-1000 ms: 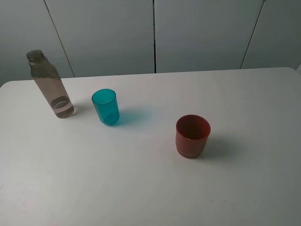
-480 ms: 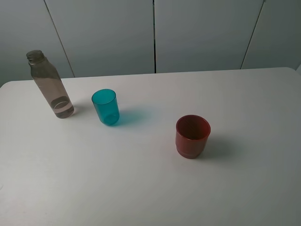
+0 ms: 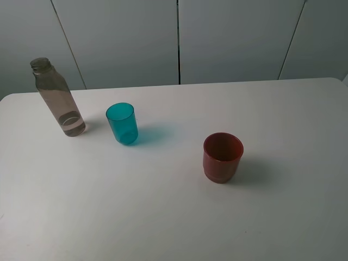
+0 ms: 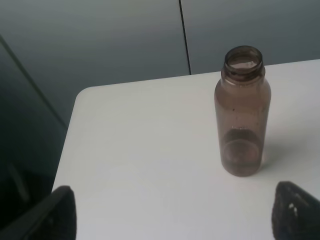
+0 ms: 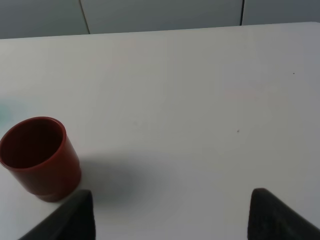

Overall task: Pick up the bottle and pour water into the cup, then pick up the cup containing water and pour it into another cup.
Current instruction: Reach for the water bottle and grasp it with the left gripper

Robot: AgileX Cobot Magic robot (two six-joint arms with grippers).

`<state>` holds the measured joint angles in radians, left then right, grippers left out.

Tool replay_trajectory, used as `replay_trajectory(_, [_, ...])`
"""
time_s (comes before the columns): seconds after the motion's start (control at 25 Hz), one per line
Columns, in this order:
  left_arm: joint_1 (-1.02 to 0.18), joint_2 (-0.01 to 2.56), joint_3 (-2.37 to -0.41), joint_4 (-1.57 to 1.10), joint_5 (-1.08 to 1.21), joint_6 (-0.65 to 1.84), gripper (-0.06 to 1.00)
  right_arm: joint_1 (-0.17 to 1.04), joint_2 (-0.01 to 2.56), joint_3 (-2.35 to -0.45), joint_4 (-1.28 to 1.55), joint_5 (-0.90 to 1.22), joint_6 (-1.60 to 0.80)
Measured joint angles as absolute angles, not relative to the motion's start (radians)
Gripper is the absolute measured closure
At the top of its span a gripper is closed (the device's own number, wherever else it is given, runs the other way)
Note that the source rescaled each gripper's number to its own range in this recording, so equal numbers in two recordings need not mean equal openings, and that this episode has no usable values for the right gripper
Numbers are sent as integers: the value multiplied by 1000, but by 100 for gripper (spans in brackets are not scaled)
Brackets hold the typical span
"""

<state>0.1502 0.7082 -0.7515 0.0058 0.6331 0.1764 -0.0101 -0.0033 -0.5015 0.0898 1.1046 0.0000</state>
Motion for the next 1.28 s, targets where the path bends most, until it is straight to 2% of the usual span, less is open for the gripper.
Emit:
replay_trajectory(0.44, [148,958,-683,-197,366,411,-5,-10,-3,-501,90,1105,0])
replay_trajectory(0.96, [67,1106,-489,-208,-43,447,-5,-10,-3,-501,90,1105,-7])
replay_trajectory(1.28, [63,1221,-483,-210,-132,447,-5,-10,-3,-501,90,1105,0])
